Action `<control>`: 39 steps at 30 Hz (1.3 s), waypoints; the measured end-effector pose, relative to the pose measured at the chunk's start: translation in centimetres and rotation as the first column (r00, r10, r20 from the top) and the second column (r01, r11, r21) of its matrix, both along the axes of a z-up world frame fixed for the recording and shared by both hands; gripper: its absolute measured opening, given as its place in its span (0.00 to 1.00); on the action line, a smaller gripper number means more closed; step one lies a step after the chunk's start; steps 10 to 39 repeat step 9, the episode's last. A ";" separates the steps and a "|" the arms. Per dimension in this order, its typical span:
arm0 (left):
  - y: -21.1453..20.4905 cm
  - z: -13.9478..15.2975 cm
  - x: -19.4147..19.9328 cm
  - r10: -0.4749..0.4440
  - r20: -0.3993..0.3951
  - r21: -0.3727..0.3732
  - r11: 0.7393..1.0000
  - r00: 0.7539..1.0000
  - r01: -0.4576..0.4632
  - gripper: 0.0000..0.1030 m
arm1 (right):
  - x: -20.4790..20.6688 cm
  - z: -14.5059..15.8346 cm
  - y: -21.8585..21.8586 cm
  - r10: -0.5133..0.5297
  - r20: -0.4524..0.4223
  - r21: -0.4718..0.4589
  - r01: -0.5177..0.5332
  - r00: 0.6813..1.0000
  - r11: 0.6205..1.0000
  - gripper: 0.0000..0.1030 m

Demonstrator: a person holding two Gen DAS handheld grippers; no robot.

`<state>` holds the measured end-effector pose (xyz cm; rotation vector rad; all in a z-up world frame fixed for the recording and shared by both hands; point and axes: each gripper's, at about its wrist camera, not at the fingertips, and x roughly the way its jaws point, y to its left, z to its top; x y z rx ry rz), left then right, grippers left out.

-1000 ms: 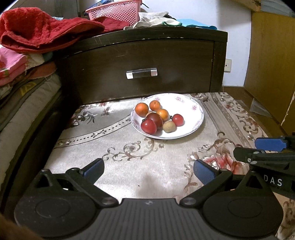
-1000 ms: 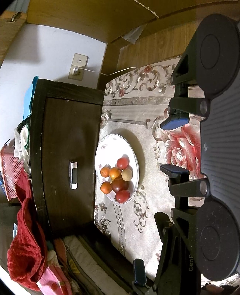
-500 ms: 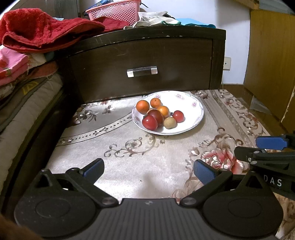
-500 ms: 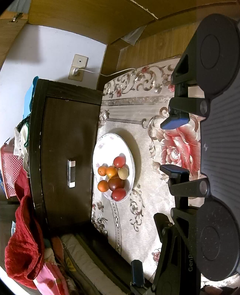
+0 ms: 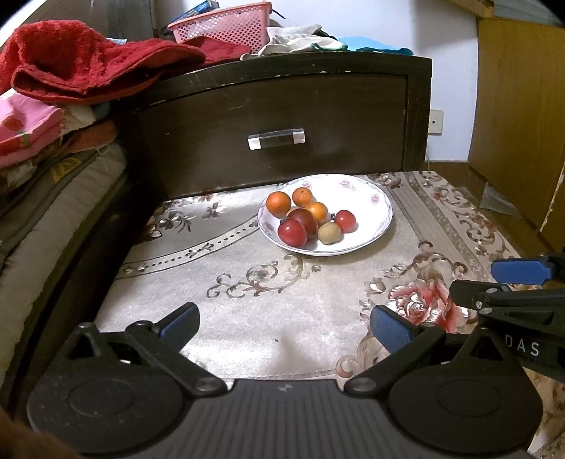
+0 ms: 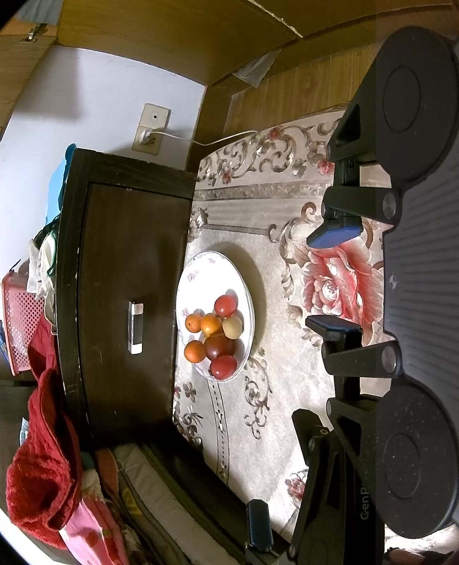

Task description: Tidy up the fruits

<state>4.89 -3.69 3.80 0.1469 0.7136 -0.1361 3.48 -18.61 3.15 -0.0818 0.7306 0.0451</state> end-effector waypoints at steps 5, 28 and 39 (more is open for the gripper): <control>0.2 0.2 -0.3 0.007 0.006 0.000 1.000 1.000 -0.007 1.00 | -0.3 0.0 0.4 0.004 0.003 -0.004 -0.004 1.000 1.000 0.39; 0.3 0.3 -0.5 0.010 0.008 0.003 1.000 1.000 -0.010 1.00 | -0.6 0.1 0.5 0.005 0.008 -0.005 -0.005 1.000 1.000 0.40; 0.3 0.3 -0.5 0.010 0.008 0.003 1.000 1.000 -0.010 1.00 | -0.6 0.1 0.5 0.005 0.008 -0.005 -0.005 1.000 1.000 0.40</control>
